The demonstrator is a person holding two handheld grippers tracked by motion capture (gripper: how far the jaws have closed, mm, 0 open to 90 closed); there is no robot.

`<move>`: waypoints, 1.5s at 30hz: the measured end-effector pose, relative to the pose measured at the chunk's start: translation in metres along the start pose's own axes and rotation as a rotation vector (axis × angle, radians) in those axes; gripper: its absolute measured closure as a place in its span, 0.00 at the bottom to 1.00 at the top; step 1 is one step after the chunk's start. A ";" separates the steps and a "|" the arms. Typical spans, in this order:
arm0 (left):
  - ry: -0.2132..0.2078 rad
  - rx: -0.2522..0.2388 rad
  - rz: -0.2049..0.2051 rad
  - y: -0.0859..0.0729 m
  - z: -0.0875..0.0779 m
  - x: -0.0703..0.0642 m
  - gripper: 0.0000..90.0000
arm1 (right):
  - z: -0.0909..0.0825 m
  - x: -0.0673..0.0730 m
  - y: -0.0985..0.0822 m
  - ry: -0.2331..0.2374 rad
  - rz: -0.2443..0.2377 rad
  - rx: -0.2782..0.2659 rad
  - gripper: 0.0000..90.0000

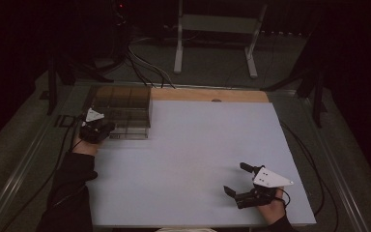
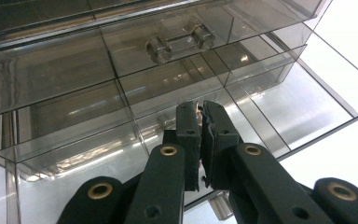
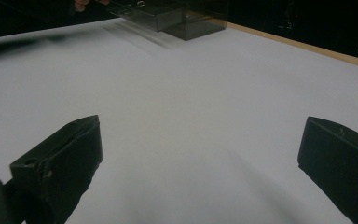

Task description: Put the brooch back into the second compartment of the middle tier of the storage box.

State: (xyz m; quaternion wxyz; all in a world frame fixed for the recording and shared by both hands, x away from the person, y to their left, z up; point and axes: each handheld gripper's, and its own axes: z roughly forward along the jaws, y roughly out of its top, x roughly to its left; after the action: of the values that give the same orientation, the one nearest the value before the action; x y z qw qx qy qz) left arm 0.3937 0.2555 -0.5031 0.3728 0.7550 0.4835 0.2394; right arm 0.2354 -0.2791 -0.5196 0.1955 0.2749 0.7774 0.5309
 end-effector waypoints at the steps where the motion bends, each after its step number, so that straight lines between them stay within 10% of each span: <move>1: 0.000 0.003 0.001 0.000 0.000 0.000 0.97 | 0.000 0.000 0.000 0.000 -0.001 0.000 0.00; 13: 0.012 -0.040 -0.026 0.002 -0.006 0.002 0.96 | 0.000 0.000 0.000 0.000 0.002 0.000 0.00; 20: 0.002 -0.072 -0.086 0.005 -0.012 0.003 0.74 | 0.000 0.000 0.000 0.002 0.003 0.001 0.00; 45: -0.040 -0.072 -0.088 0.019 -0.024 -0.015 0.16 | 0.000 -0.001 0.000 0.000 0.006 -0.003 0.00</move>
State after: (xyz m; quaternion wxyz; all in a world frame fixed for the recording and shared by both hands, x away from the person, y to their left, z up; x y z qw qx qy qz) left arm 0.3805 0.2445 -0.4740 0.4196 0.7236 0.4998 0.2246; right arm 0.2357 -0.2799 -0.5194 0.1943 0.2768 0.7760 0.5325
